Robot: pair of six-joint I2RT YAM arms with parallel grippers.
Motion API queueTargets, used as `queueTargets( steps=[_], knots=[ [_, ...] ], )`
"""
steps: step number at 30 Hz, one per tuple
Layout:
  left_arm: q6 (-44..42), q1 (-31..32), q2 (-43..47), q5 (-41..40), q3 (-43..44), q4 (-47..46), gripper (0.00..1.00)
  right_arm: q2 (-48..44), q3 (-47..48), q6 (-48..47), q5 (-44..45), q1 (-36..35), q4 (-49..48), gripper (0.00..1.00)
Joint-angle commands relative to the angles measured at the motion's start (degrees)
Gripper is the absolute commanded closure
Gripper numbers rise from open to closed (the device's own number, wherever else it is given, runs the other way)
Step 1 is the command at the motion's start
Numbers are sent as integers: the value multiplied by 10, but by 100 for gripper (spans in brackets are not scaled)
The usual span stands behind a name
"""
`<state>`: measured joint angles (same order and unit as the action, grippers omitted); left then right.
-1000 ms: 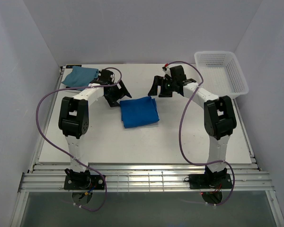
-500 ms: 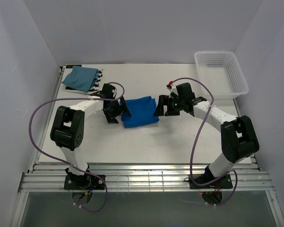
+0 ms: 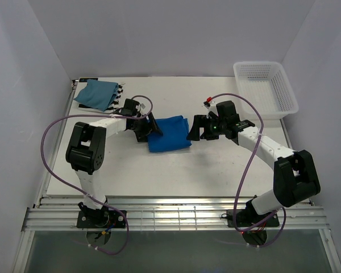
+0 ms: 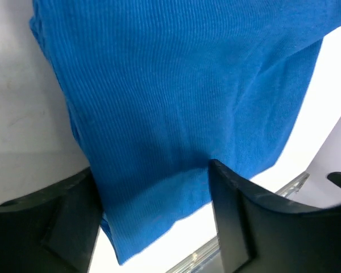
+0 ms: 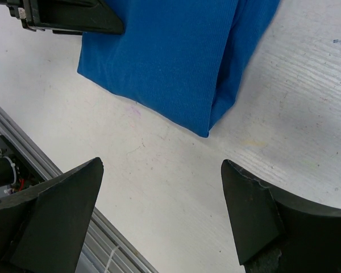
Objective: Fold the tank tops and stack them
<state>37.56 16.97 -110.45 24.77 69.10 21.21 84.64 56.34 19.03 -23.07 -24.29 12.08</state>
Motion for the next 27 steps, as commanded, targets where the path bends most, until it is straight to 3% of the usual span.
queueTargets(
  steps=[1, 5, 11, 13, 14, 15, 16, 23, 27],
  knots=[
    [-22, 2, -53, -24, -21, -15, 23, -21, -8, -7, 5, -1, -10, 10],
    [-28, 7, -78, -24, -19, -20, 40, -25, -11, -7, 14, 0, -12, 10],
    [-39, 12, -102, -28, -10, -19, 47, -26, -17, -12, 27, 0, -11, 10],
    [-41, 14, -114, -37, 1, -9, 63, -26, -19, -13, 30, 1, -11, 10],
    [-43, 19, -118, -45, 7, -2, 74, -27, -20, -15, 31, 2, -11, 10],
    [-48, 23, -126, -55, 15, 18, 94, -27, -23, -15, 32, 3, -11, 10],
    [-52, 28, -129, -82, 24, 28, 100, -28, -24, -16, 32, 4, -10, 10],
    [-92, 43, -105, -166, 74, 62, 100, -60, -59, -27, 50, 10, -8, 10],
    [-172, 43, -61, -226, 104, 73, 100, -97, -82, -46, 65, 12, -8, 10]
  ],
)
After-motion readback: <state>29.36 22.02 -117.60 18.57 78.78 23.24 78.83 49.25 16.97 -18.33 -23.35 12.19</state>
